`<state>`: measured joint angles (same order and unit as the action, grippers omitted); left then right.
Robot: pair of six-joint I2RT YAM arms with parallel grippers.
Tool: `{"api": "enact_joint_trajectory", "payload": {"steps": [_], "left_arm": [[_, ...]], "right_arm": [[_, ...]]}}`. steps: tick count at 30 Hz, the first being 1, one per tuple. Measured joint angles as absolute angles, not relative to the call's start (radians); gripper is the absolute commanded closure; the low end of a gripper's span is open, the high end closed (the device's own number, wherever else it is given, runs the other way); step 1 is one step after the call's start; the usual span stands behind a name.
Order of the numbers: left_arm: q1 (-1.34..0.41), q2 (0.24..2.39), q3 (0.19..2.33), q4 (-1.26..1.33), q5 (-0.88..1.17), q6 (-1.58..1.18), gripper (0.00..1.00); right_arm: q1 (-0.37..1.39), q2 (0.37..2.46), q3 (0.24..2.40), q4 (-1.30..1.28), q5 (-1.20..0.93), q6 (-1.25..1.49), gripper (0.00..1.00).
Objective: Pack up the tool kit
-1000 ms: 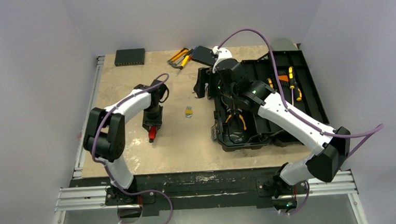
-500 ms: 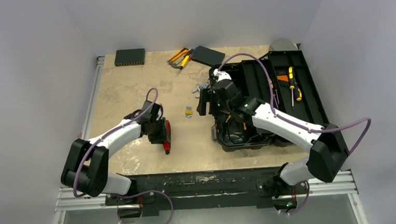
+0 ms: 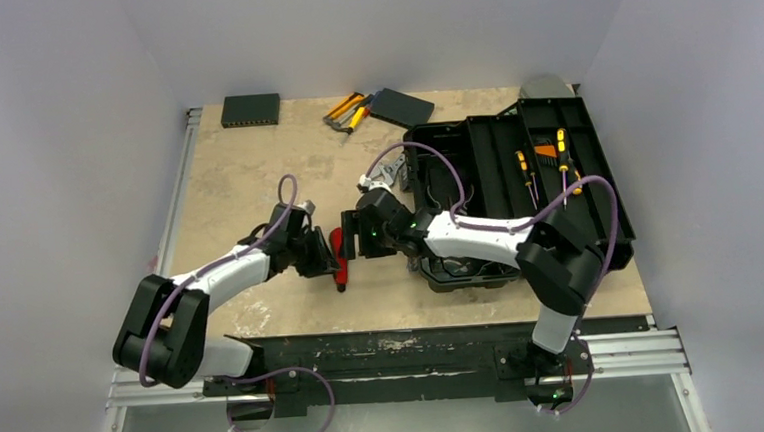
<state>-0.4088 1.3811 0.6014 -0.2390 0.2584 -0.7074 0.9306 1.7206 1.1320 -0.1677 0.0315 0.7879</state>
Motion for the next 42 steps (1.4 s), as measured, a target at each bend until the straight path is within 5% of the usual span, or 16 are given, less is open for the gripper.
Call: {"api": "enact_joint_trajectory", "payload": {"steps": [10,19,27,37,42], "left_arm": [[-0.412,1.334,0.526,-0.135,0.304,-0.764,0.78],[-0.408,1.089,0.501,-0.272,0.262,-0.739,0.32],[-0.340,0.820,0.501,-0.385,0.221,-0.741,0.31],[-0.305,0.517,0.546,-0.664,-0.112,-0.778,0.31],[-0.303,0.434,0.552,-0.754,-0.261,-0.809,0.33]], "right_arm": [[0.930,1.852,1.177,-0.081,0.033,0.843,0.29],[0.943,1.982,1.364,-0.197,0.112,0.812,0.28],[1.011,2.006,1.396,-0.316,0.194,0.812,0.28],[1.084,2.038,1.444,-0.412,0.283,0.817,0.34],[1.097,2.093,1.511,-0.448,0.333,0.822,0.48]]}}
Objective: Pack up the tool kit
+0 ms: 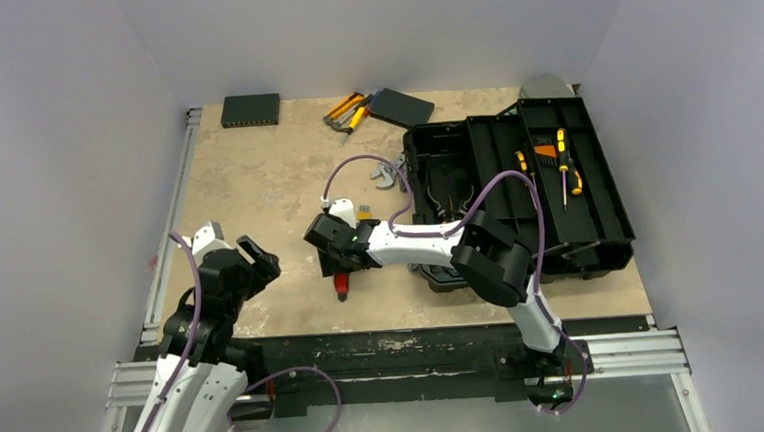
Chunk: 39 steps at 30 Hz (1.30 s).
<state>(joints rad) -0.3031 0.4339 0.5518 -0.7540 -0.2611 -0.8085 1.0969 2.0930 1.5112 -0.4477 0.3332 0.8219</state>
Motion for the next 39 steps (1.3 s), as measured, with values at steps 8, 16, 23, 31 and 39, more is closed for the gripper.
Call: {"api": "enact_joint_trajectory", "payload": {"steps": [8,16,23,31,39], "left_arm": [[-0.303,0.381,0.545,-0.780,-0.349,-0.826,0.35],[-0.303,0.451,0.508,-0.710,-0.268,-0.734,0.36],[-0.303,0.496,0.460,-0.603,-0.125,-0.655,0.37],[-0.303,0.535,0.428,-0.471,0.019,-0.616,0.39],[-0.337,0.653,0.380,-0.315,0.099,-0.601,0.41]], "right_arm": [[1.093,2.098,1.522,-0.453,0.353,0.748,0.86],[1.058,1.860,1.434,-0.426,0.341,0.536,0.90],[0.976,1.532,1.384,-0.357,0.338,0.311,0.95],[0.707,1.251,1.366,-0.381,0.454,0.152,0.99],[0.542,1.219,1.366,-0.411,0.784,-0.022,0.99]]}}
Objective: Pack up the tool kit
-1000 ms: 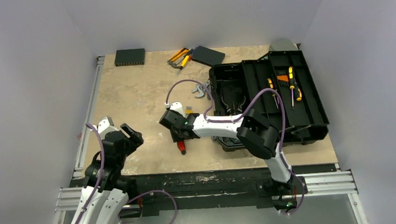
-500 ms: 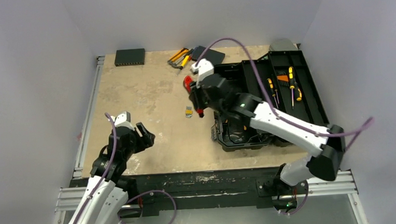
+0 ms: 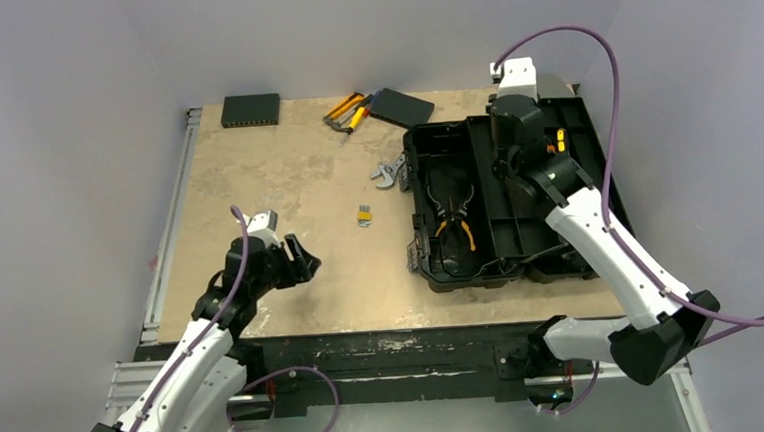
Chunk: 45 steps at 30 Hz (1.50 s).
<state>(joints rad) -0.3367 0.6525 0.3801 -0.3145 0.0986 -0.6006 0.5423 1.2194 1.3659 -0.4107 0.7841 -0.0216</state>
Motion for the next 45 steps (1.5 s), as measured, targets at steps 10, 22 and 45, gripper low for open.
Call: {"api": "enact_joint_trajectory", "payload": {"steps": [10,22,45], "left_arm": [[-0.343,0.566,0.312,-0.243,0.141,-0.577,0.42],[-0.344,0.530,0.311,-0.226,0.148,-0.556,0.40],[-0.344,0.541,0.301,-0.225,0.146,-0.556,0.35]], "right_arm": [[0.425,1.302,1.325,-0.463,0.643,-0.054,1.00],[0.416,1.576,1.365,-0.535,0.543,-0.061,0.97],[0.363,1.483,1.365,-0.620,0.442,0.006,0.26]]}}
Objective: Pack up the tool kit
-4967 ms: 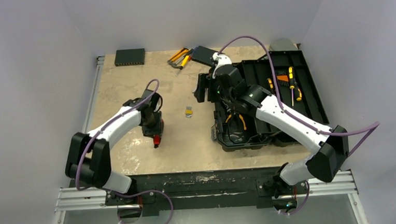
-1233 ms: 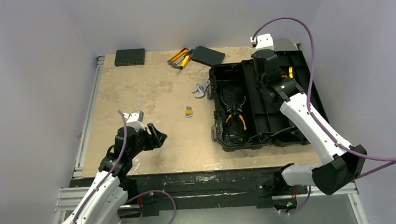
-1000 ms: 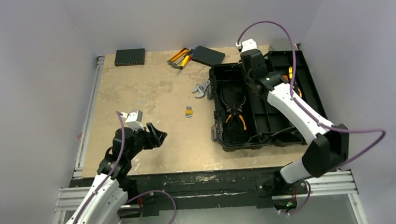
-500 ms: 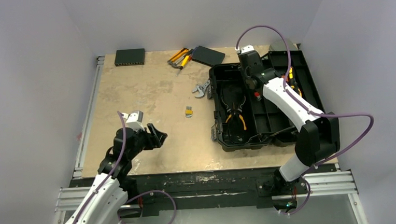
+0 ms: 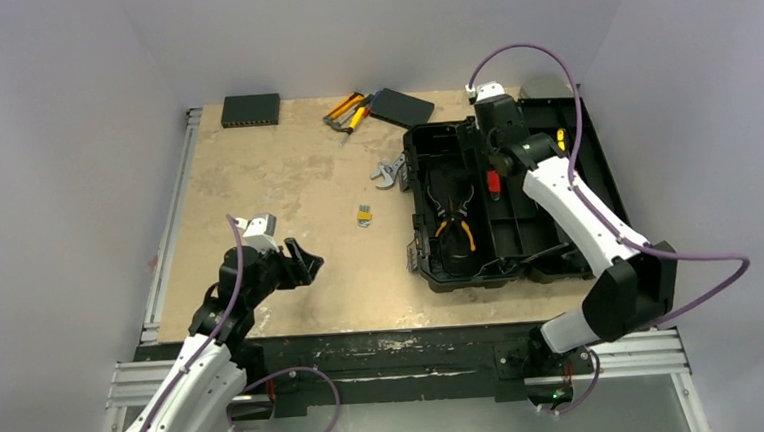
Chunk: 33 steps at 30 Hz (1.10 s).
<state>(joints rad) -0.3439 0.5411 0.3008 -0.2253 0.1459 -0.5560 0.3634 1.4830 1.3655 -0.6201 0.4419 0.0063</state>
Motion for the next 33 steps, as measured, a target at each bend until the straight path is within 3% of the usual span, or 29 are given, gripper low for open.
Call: {"api": "enact_joint_trajectory", "payload": {"steps": [6,9,14,23,33], "left_arm": [[-0.344,0.552,0.301,-0.223,0.146,-0.556,0.35],[-0.344,0.574,0.301,-0.213,0.146,-0.556,0.35],[-0.344,0.678,0.337,-0.216,0.140,-0.557,0.35],[-0.344,0.709,0.405,-0.224,0.113,-0.564,0.36],[-0.344,0.648,0.373,-0.212,0.067,-0.556,0.37]], "right_arm": [[0.386,1.422,1.372,-0.628,0.266,0.035,0.28],[0.471,1.427,1.370,-0.628,0.251,0.067,0.35],[0.651,1.477,1.359,-0.575,0.237,0.195,0.34],[0.861,1.707,1.403,-0.511,0.396,0.530,0.30],[0.877,1.959,1.663,-0.595,0.560,0.801,0.28]]}}
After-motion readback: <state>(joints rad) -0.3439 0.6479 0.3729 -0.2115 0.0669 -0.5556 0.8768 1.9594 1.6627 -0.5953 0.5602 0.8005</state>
